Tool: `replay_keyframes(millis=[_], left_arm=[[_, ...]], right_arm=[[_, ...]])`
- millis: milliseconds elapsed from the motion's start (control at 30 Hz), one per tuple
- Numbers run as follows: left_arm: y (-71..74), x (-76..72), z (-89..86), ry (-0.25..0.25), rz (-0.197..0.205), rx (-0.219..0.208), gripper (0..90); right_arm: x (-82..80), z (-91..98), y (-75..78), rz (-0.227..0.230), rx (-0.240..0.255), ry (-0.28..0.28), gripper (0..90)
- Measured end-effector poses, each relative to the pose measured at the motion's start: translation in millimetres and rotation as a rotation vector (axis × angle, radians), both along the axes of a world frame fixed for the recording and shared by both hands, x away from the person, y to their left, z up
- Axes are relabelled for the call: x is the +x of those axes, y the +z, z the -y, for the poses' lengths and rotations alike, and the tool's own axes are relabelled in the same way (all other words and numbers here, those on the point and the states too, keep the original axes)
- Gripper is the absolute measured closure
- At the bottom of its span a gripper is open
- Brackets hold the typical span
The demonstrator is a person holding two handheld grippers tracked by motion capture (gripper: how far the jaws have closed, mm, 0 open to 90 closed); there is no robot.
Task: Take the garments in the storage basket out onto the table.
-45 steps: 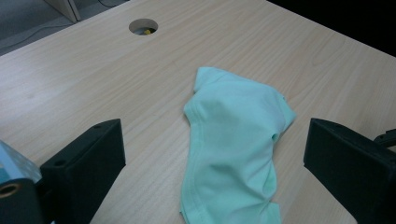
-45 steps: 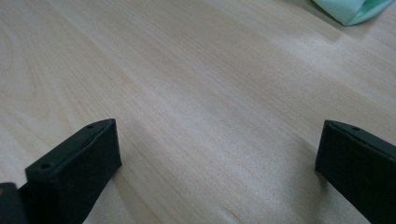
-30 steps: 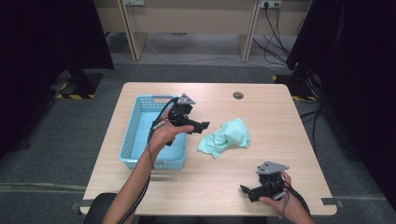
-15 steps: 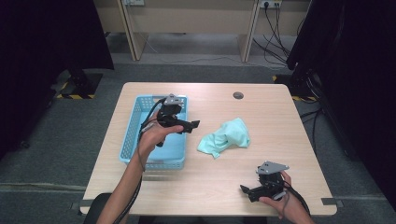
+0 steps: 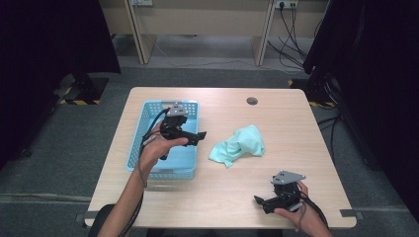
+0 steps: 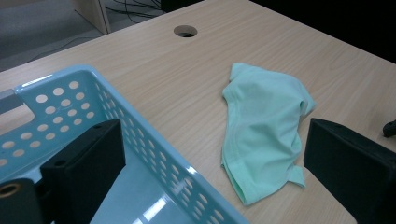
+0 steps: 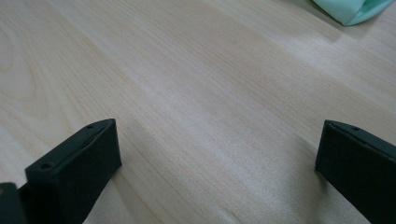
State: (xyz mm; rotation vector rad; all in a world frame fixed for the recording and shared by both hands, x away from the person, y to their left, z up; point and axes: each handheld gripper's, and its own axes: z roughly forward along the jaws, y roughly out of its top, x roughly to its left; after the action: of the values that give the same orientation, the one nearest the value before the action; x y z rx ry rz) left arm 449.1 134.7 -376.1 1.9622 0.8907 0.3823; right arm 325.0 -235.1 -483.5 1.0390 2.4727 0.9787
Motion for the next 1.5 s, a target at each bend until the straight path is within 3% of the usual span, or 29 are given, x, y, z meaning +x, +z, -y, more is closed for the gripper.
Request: replay_keyframes(millis=[533, 900, 933, 1500], left_arm=[[-1.1, -14.6, -13.5, 0.016, 0.003, -0.001, 5.0], [2.7, -31.6, -25.9, 0.027, 0.02, -0.005, 4.8], [2.7, -41.6, -31.4, 0.027, 0.029, 0.002, 4.8], [-0.8, -60.1, -38.5, 0.021, 0.032, 0.01, 4.6]], right_arm=[[0.0, 0.0, 0.0, 0.0, 0.0, 0.0, 0.3], [0.0, 0.0, 0.0, 0.0, 0.0, 0.0, 0.3], [0.0, 0.0, 0.0, 0.0, 0.0, 0.0, 0.3], [0.0, 0.0, 0.0, 0.0, 0.0, 0.0, 0.3]])
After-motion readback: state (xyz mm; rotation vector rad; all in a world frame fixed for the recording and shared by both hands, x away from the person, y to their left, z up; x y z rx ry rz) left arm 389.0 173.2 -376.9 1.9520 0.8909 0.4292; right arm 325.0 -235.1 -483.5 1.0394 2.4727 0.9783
